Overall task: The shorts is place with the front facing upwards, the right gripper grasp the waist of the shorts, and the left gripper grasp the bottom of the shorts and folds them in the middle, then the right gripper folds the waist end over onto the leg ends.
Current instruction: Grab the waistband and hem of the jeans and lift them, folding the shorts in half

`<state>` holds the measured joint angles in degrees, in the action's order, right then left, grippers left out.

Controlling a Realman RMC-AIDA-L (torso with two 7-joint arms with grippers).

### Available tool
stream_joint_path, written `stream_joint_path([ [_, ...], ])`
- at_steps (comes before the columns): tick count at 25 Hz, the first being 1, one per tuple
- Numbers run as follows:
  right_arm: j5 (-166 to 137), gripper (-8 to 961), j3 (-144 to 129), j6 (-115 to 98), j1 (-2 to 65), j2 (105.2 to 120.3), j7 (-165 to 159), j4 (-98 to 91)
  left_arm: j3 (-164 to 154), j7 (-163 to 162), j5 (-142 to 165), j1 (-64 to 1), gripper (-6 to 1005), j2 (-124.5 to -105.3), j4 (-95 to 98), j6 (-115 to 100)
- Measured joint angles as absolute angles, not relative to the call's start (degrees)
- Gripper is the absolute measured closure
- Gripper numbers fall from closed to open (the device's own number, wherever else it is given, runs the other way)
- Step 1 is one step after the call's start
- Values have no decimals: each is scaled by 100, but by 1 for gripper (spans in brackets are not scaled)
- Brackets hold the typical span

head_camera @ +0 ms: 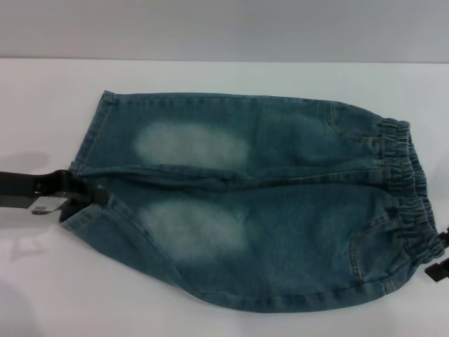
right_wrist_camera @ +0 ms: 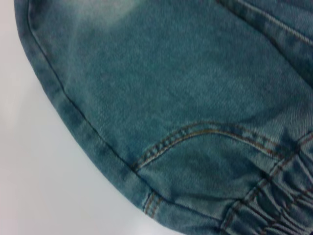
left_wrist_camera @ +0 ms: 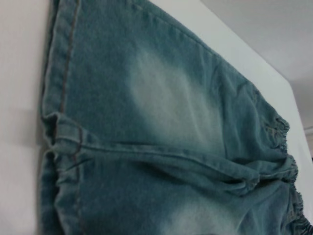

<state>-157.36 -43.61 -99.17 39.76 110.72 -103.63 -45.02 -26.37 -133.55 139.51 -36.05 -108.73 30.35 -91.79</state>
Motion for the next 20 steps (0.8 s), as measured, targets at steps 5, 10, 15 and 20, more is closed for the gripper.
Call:
stream_joint_path([
  [5, -15693, 208, -4370, -9951, 4065, 11100, -10361, -4485, -2637, -13299, 13869, -3618, 894, -10935, 3037, -9123],
  [10, -15664, 209, -4411, -10066, 4090, 11180, -10311, -4504, -2637, -13252, 13800, -3620, 891, -10997, 3007, -8965],
  [15, -15666, 209, -4531, -10103, 4107, 11221, -10299, -4510, -2637, -13247, 13724, -3654, 888, -11011, 3027, -8945],
  [20, -15680, 209, -4549, -10172, 4053, 11221, -10296, -4675, -2637, -13245, 13670, -3681, 885, -10995, 3034, -8941],
])
